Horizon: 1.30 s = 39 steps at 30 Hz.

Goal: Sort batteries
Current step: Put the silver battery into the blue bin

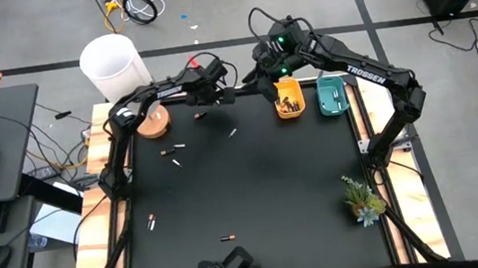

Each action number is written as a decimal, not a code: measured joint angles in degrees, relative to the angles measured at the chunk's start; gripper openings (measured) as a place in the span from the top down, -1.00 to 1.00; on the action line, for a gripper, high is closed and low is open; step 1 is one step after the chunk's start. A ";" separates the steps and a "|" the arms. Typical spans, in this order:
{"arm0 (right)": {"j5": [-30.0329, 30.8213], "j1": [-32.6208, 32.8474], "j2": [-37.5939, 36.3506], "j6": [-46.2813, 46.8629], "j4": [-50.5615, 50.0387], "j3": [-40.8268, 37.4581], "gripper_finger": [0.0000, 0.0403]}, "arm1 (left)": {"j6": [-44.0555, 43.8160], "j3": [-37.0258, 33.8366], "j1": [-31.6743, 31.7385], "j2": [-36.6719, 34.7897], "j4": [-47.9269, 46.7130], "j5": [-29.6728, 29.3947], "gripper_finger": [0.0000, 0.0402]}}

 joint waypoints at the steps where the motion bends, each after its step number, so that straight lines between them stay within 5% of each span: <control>1: 0.00 0.01 0.00 0.00 0.00 0.00 0.23 | -0.10 0.00 0.00 0.09 0.29 -0.20 -0.13; 21: -2.97 -0.70 0.00 -0.35 -0.16 0.00 0.23 | -0.07 0.14 0.66 2.87 1.91 -2.62 -0.12; 39: -3.96 -1.30 0.00 -0.96 -0.28 0.00 0.23 | 3.17 0.24 1.42 2.98 -3.19 -4.20 0.24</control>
